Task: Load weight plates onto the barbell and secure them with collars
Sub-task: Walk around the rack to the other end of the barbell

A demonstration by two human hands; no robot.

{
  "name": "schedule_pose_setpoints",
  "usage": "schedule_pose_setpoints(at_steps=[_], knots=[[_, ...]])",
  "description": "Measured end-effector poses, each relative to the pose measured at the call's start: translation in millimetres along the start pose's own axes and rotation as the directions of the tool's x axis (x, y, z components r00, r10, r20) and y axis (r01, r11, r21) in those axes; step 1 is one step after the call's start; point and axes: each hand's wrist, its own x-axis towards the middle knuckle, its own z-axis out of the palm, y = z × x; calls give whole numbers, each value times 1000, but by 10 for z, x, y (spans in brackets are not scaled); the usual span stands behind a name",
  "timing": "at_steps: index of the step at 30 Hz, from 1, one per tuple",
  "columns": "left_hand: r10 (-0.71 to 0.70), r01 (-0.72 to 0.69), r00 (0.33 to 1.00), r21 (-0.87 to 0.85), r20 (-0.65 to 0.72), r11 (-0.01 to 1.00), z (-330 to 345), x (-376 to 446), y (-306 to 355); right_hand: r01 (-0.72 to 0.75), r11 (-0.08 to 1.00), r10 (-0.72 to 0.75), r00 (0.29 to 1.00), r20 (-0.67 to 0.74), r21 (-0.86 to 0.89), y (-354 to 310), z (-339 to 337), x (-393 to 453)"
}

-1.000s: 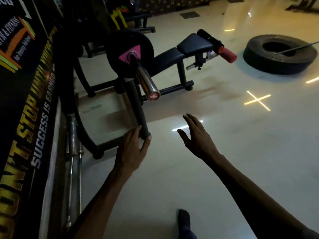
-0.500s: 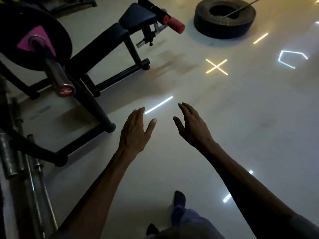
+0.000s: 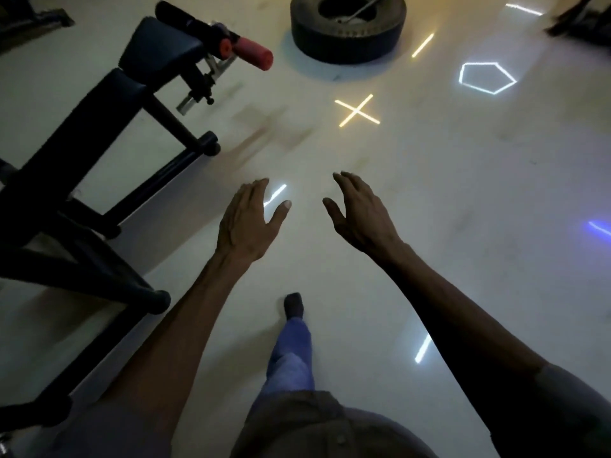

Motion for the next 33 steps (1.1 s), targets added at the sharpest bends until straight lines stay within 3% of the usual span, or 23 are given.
schedule_pose_setpoints(at_steps=[13, 19, 33], knots=[[237, -237, 971, 6, 3, 971, -314, 3518, 264, -153, 988, 151, 979, -134, -2, 505, -467, 2948], [290, -290, 957, 57, 15, 955, -203, 5185, 459, -156, 988, 151, 975, -166, -19, 1014, -578, 4483], [213, -209, 976, 81, -38, 974, -84, 9136, 668, -80, 996, 77, 994, -83, -39, 1988, -773, 8410]])
